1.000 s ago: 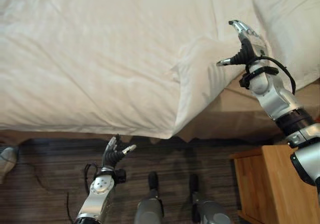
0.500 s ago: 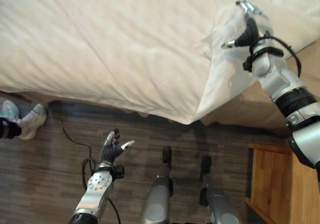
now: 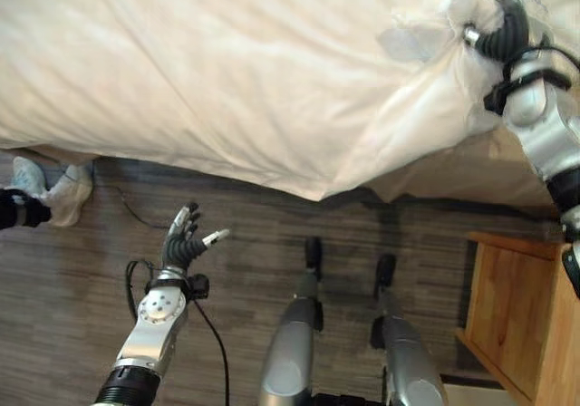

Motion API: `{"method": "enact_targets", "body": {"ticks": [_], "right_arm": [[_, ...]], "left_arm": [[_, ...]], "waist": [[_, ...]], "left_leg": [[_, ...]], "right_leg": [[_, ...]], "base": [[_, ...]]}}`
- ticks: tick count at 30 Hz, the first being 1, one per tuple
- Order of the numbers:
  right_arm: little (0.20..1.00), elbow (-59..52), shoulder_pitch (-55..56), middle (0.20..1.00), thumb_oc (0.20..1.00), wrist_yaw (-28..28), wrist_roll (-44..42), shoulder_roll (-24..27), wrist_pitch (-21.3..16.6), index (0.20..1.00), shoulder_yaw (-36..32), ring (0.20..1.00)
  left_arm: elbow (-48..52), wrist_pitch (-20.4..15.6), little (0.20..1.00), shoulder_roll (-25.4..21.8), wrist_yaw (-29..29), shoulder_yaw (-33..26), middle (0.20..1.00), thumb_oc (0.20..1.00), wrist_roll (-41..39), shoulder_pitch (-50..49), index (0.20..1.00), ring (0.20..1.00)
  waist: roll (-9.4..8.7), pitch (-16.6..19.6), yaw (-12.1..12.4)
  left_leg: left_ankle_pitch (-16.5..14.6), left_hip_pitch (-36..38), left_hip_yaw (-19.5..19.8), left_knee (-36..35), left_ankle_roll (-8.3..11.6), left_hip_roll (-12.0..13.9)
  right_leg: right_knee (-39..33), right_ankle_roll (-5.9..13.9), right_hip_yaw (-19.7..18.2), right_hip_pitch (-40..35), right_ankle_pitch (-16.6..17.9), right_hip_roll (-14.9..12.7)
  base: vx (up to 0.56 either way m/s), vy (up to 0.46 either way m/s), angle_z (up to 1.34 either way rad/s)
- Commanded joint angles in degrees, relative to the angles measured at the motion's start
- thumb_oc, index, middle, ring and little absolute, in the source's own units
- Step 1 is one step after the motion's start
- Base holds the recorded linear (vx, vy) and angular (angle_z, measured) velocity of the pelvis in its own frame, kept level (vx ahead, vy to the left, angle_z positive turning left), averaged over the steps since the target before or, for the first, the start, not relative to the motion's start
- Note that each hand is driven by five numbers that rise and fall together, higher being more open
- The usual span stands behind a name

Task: Making the bed.

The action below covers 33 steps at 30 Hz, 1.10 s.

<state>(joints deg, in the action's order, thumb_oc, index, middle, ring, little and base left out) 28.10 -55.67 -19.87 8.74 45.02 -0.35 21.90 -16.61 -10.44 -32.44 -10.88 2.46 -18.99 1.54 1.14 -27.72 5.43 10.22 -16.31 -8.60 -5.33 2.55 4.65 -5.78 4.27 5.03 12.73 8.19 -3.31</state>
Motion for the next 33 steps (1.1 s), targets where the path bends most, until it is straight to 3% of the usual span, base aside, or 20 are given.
{"method": "enact_targets", "body": {"ticks": [1, 7, 8, 9, 14, 18, 21, 27, 30, 31, 32, 33], "right_arm": [[0.2, -8.75, 16.09, 0.2, 0.2, -0.12, -0.28, 1.34, -0.68, 0.2, -7.16, 0.2], [0.2, -18.02, 37.0, 0.2, 0.2, 3.23, 2.94, -0.16, -1.06, 0.2, -20.04, 0.2], [0.26, -17.34, 38.65, 0.26, 0.26, 3.59, 2.73, -0.66, -0.74, 0.26, -21.03, 0.26], [1.0, -17.4, 39.94, 1.0, 1.0, 4.11, 2.5, -1.18, -0.48, 1.0, -21.78, 1.0], [1.0, -16.27, 43.37, 1.0, 1.0, 5.99, 2.08, -2.33, 0.12, 1.0, -22.74, 1.0], [1.0, -11.03, 45.64, 1.0, 1.0, 7.05, 2.15, -5.67, 1.41, 1.0, -21.81, 1.0], [1.0, -4.88, 46.81, 1.0, 1.0, 6.89, 3.02, -7.53, 2.2, 1.0, -20.65, 1.0], [1.0, 14.47, 47.86, 1.0, 1.0, 4.74, 2.79, -12.29, 5.22, 1.0, -20.06, 1.0], [1.0, 22.65, 47.59, 1.0, 1.0, 3.46, 3.0, -10.71, 7.48, 1.0, -21.92, 1.0], [0.834, 22.71, 47.54, 0.834, 0.834, 3.46, 2.98, -10.68, 7.46, 0.834, -21.91, 0.834], [0.25, 20.85, 46.02, 0.25, 0.25, 2.94, 1.25, -8.33, 7.08, 0.25, -23.47, 0.25], [0.2, 17.64, 45.06, 0.2, 0.2, 2.66, 0.34, -6.76, 6.53, 0.2, -24.15, 0.2]], "left_arm": [[-0.93, 1.23, 1.0, 1.53, 0.19, -3.58, 1.0, 1.0, 2.99, -5.72, 1.0, 1.0], [-1.97, 4.41, 1.0, 3.21, 2.02, -5.68, 1.0, 1.0, 7.73, -8.42, 1.0, 1.0], [-2.18, 4.62, 1.0, 3.4, 2.23, -6.02, 1.0, 1.0, 7.92, -8.85, 1.0, 1.0], [-2.16, 4.82, 1.0, 3.56, 2.59, -6.2, 1.0, 1.0, 8.07, -9.24, 1.0, 1.0], [-2.02, 5.02, 1.0, 4.04, 3.12, -6.78, 1.0, 1.0, 8.12, -10.3, 1.0, 1.0], [-2.66, 5.03, 1.0, 5.77, 4.0, -6.28, 1.0, 1.0, 6.92, -10.67, 1.0, 1.0], [-3.35, 5.07, 1.0, 6.19, 4.41, -5.61, 1.0, 1.0, 6.7, -10.02, 1.0, 1.0], [-5.67, 4.66, 1.0, 6.82, 4.28, -4.68, 1.0, 1.0, 5.46, -8.97, 1.0, 1.0], [-5.43, 4.98, 1.0, 6.5, 3.9, -5.06, 1.0, 1.0, 4.25, -9.91, 1.0, 1.0], [-5.41, 5.0, 1.0, 6.52, 3.89, -5.05, 1.0, 1.0, 4.24, -9.89, 1.0, 1.0], [-5.59, 5.13, 1.0, 6.38, 3.7, -5.15, 1.0, 1.0, 3.69, -9.98, 1.0, 1.0], [-5.75, 4.97, 1.0, 6.51, 3.52, -5.2, 1.0, 1.0, 3.39, -9.97, 1.0, 1.0]], "waist": [[-4.02, 8.24, -5.15], [-4.52, 12.64, -8.63], [-4.29, 13.22, -9.27], [-4.05, 13.66, -9.71], [-3.18, 14.76, -10.82], [-0.65, 15.77, -12.58], [0.25, 15.95, -13.04], [-0.08, 16.04, -12.75], [-1.46, 16.51, -11.73], [-1.44, 16.48, -11.75], [-2.23, 16.56, -11.59], [-2.6, 16.38, -11.63]], "left_leg": [[-8.64, 5.16, -4.92, 0.33, 1.49, 0.32], [-10.48, 10.63, -6.06, 0.33, 0.84, 0.13], [-10.7, 11.35, -6.49, 0.33, 0.8, 0.03], [-10.92, 11.97, -6.81, 0.33, 0.72, -0.06], [-11.6, 13.73, -8.17, 0.33, 0.49, -0.22], [-12.22, 15.84, -9.81, 0.33, 0.08, -0.68], [-12.18, 16.4, -9.83, 0.33, 0.09, -0.72], [-12.09, 16.78, -8.81, 0.33, 0.11, -0.41], [-11.79, 16.57, -7.49, 0.33, 0.18, -0.09], [-11.78, 16.58, -7.46, 0.33, 0.18, -0.09], [-11.66, 16.47, -7.2, 0.33, 0.25, 0.07], [-11.95, 16.76, -7.03, 0.33, 0.25, 0.17]], "right_leg": [[0.78, 2.75, -0.89, -0.69, -6.23, -2.85], [0.78, 3.07, -1.68, -5.29, -7.2, -3.44], [0.78, 3.08, -1.87, -5.67, -7.22, -3.52], [0.78, 3.11, -2.2, -6.1, -7.22, -3.61], [0.78, 3.28, -3.41, -6.93, -7.23, -4.01], [0.78, 3.39, -5.57, -7.7, -7.37, -4.53], [0.78, 3.25, -5.58, -8.44, -7.67, -4.52], [0.78, 2.97, -4.62, -9.5, -8.1, -4.05], [0.78, 2.72, -3.97, -10.12, -8.25, -3.68], [0.78, 2.72, -3.94, -10.14, -8.26, -3.69], [0.78, 2.61, -3.97, -10.17, -8.19, -3.44], [0.78, 2.65, -4.13, -10.48, -8.5, -3.3]], "base": [[0.09, -0.004, -0.12], [0.07, -0.019, -0.21], [0.04, 0.007, -0.22], [0.02, -0.001, -0.23], [0.02, 0.003, -0.21], [-0.01, 0.016, -0.23], [-0.01, 0.0, -0.16], [0.0, 0.0, 0.0], [-0.01, -0.035, 0.02], [-0.02, -0.013, 0.04], [0.0, 0.0, 0.0], [0.0, 0.0, 0.0]]}}
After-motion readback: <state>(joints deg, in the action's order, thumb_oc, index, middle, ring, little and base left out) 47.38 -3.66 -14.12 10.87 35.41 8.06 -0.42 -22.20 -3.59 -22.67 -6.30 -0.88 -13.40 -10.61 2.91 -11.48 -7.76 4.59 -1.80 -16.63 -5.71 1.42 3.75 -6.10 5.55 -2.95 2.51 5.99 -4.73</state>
